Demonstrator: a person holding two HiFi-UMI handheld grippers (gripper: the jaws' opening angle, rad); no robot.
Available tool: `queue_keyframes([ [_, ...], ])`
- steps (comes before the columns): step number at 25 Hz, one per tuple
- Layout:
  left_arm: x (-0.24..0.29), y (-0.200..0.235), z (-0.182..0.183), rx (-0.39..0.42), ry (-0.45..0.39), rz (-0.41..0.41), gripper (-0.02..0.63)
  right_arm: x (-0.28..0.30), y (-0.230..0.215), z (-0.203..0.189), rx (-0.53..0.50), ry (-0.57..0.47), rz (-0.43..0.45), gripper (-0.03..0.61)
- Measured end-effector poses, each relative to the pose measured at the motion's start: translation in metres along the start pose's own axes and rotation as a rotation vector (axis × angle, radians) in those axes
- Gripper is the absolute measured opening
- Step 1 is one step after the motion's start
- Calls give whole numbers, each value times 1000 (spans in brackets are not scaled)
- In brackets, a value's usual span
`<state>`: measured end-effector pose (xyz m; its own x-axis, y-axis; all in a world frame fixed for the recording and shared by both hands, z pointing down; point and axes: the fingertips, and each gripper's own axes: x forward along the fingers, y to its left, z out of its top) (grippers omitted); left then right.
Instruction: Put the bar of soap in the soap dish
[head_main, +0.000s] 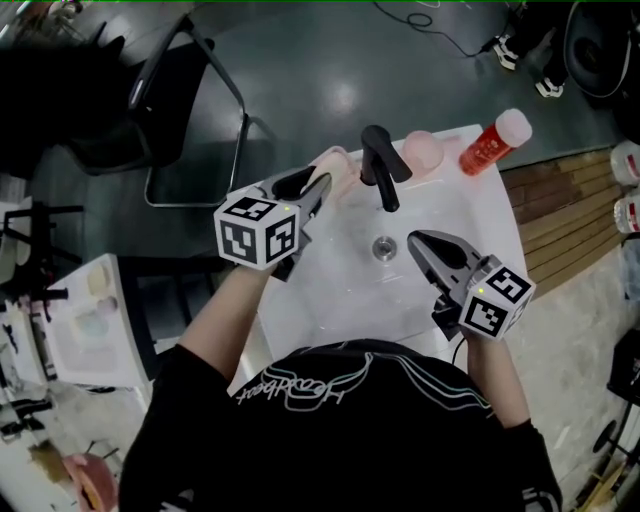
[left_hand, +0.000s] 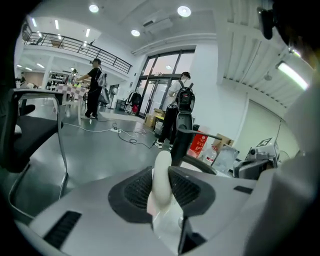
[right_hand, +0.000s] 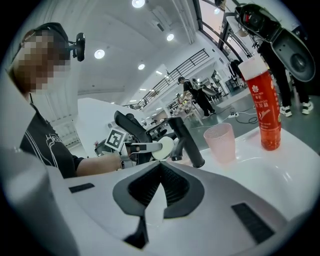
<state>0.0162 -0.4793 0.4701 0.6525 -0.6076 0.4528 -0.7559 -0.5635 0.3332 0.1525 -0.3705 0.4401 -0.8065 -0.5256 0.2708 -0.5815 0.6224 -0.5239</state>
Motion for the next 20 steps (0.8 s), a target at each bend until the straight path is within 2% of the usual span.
queue_keyframes([
  [3,13,9,-6,45,33,17,121,2,-6,-4,12,9,-8,26],
  [10,35,21,-31,94,116,20,120,8,-14,-8,31,21,-9,26],
  [20,47,22,-47,96,161,-6,121,11,-21,-16,59,35,-9,26],
])
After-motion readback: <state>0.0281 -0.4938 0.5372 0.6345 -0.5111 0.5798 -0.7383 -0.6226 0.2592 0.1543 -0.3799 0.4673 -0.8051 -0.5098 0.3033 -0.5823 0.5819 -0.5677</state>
